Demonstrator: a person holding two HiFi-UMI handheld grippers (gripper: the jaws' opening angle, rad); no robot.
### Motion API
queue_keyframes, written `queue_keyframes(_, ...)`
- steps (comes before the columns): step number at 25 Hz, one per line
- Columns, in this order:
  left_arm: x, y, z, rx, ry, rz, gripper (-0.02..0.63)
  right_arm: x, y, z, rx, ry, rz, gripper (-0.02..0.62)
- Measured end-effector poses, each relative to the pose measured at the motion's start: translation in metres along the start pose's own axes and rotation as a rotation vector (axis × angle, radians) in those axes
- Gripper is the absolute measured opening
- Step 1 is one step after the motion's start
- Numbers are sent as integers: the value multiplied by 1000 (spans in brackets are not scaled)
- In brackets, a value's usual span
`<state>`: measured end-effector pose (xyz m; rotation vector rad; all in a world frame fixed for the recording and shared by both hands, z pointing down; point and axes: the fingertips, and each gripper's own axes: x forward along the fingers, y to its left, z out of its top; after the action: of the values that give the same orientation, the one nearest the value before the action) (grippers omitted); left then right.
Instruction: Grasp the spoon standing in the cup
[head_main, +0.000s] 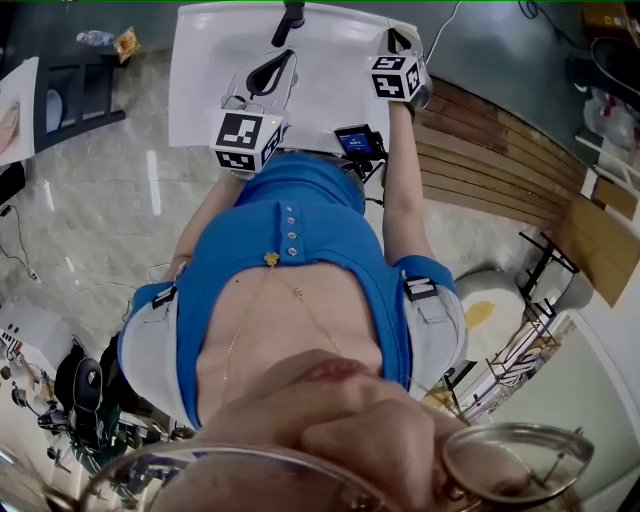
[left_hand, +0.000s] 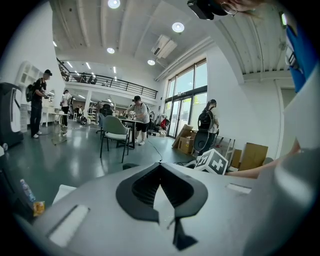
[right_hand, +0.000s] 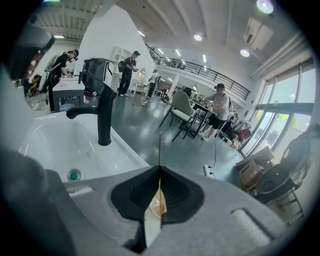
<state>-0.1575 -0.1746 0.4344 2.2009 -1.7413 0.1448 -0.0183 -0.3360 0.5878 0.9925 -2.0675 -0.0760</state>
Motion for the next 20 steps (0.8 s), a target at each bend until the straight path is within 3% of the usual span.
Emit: queue_keyframes(20,10,-11,2,12,2,-77,0,-25,-13,20,82,-113,-37,9)
